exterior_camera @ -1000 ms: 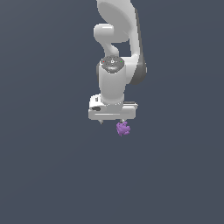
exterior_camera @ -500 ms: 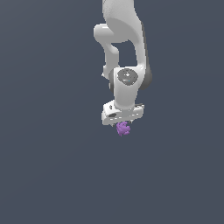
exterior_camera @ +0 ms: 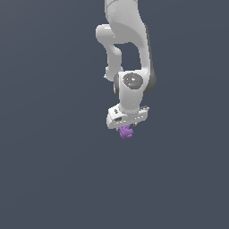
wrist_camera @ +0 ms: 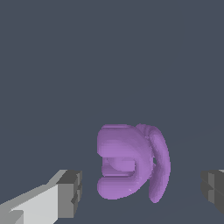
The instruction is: Pick up the object and move it to a goal position.
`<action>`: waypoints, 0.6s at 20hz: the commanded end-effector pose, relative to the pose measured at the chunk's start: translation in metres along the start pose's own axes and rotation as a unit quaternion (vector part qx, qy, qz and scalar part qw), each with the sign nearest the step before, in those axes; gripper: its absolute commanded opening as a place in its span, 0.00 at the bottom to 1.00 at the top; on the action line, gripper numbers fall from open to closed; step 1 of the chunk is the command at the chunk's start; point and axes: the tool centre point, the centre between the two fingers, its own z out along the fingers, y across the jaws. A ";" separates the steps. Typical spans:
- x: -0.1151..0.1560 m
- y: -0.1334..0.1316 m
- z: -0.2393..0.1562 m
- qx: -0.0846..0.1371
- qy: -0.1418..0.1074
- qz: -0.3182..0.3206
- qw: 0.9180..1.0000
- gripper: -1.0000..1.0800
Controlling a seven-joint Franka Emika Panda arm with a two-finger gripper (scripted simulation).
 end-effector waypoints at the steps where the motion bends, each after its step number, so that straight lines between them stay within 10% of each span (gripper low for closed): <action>1: 0.000 0.000 0.006 0.000 0.000 -0.001 1.000 0.96; 12: -0.001 -0.001 0.048 0.000 0.000 -0.003 1.000 0.96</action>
